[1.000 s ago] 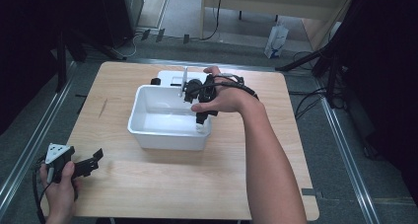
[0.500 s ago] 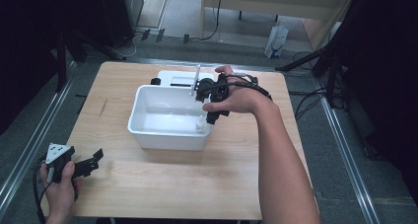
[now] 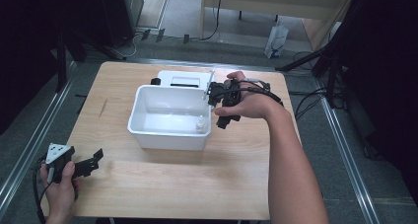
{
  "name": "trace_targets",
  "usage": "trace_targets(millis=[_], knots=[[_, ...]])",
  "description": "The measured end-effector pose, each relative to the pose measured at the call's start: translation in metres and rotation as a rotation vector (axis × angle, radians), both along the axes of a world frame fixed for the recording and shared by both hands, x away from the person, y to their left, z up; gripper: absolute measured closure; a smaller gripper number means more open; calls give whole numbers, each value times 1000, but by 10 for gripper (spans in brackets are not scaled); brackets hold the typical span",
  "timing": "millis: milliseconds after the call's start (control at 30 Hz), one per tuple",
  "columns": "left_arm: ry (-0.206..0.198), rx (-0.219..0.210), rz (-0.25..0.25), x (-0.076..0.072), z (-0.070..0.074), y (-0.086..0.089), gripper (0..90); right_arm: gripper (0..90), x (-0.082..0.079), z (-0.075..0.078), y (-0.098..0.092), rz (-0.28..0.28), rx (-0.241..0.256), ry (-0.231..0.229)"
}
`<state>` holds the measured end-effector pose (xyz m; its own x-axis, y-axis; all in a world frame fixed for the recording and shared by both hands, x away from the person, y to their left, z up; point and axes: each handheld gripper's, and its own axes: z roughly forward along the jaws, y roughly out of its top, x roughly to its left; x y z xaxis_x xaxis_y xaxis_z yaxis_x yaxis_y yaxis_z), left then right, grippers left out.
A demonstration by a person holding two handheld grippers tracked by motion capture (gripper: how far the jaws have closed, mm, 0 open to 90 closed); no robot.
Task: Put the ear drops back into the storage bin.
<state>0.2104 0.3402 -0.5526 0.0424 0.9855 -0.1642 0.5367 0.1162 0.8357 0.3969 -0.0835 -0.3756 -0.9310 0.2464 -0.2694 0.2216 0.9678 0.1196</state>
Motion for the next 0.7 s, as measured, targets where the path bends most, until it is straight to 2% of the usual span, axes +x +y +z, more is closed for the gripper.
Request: trace_targets(millis=[367, 700], knots=[[0, 2, -3, 0, 0, 0, 1, 0, -4, -15, -32, -52, 4, 22], [4, 4, -1, 0, 0, 0, 1, 0, -9, -28, -52, -87, 0, 39]])
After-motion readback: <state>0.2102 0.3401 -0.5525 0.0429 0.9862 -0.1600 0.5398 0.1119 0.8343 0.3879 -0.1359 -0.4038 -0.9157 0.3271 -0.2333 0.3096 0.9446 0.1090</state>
